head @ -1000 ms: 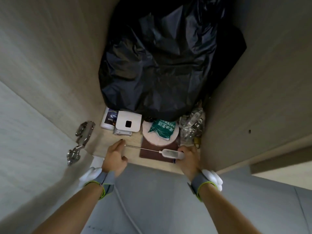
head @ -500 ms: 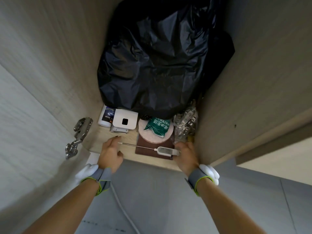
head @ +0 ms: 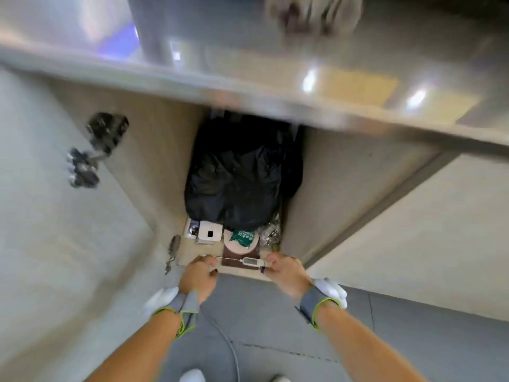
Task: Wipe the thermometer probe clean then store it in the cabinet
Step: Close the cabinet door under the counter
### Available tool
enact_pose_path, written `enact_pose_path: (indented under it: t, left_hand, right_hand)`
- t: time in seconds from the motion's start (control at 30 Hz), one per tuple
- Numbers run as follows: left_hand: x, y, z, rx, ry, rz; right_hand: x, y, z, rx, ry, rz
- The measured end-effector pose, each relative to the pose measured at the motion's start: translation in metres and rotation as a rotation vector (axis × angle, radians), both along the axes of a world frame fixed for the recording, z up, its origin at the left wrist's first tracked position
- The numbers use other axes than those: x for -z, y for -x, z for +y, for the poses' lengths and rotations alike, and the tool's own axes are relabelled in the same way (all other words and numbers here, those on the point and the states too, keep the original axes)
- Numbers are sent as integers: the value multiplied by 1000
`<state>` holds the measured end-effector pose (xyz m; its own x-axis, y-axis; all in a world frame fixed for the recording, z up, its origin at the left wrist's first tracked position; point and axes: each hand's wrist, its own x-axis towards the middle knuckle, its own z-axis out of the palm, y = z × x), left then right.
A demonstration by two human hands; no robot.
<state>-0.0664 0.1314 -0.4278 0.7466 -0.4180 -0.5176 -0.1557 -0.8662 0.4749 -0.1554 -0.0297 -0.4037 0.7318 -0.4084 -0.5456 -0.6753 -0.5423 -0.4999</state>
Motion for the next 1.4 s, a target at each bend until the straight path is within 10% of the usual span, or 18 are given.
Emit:
enact_pose_path:
  t: [0.47,0.77,1.4]
  left_hand:
    - [-319,25,66,-28,75,-127]
    - [-379,21,173,-297,31,-316]
    - [-348,72,227,-424,-97,107]
  right_hand:
    - [-318,20,62,-180,-7,-158]
    - [-364,-49,161,-615,-41,-317]
    - [-305,-92,247,-1155,291,-261]
